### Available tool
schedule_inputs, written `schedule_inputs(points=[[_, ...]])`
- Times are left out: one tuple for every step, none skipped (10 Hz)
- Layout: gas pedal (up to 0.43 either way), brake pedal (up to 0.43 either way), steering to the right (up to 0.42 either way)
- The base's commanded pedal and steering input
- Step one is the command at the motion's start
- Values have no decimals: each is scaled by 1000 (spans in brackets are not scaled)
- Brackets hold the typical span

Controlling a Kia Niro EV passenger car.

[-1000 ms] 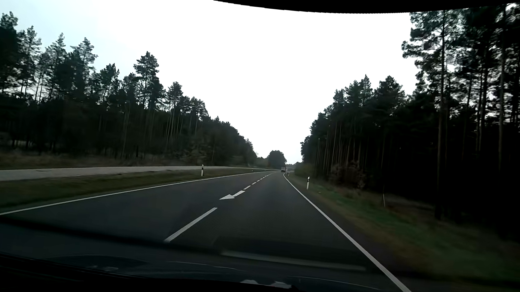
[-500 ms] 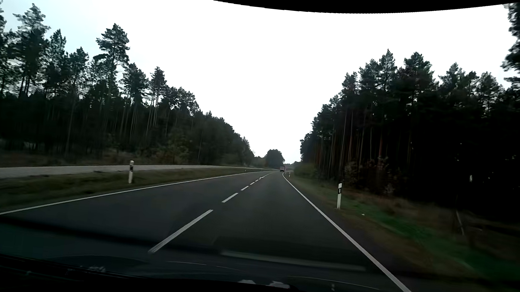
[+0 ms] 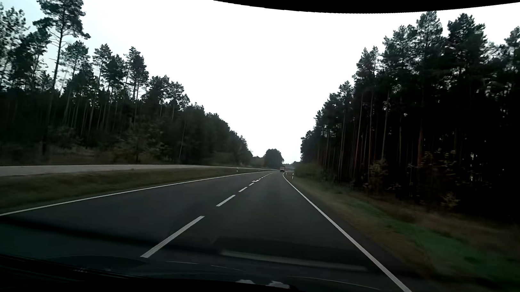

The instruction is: Follow the waypoints while adhering to traffic rules and regulations

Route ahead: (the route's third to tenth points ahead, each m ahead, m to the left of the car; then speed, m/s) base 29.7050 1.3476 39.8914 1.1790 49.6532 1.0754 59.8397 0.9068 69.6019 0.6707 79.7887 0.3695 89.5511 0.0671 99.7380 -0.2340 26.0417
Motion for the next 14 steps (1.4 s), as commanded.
schedule_inputs(points=[[449, 0, 4], [441, 0, 4], [421, 0, 4], [421, 0, 6], [421, 0, 5], [421, 0, 5], [421, 0, 5], [421, 0, 5], [421, 0, 5], [421, 0, 5], [421, 0, 5], [421, 0, 5], [421, 0, 5], [421, 0, 5]])
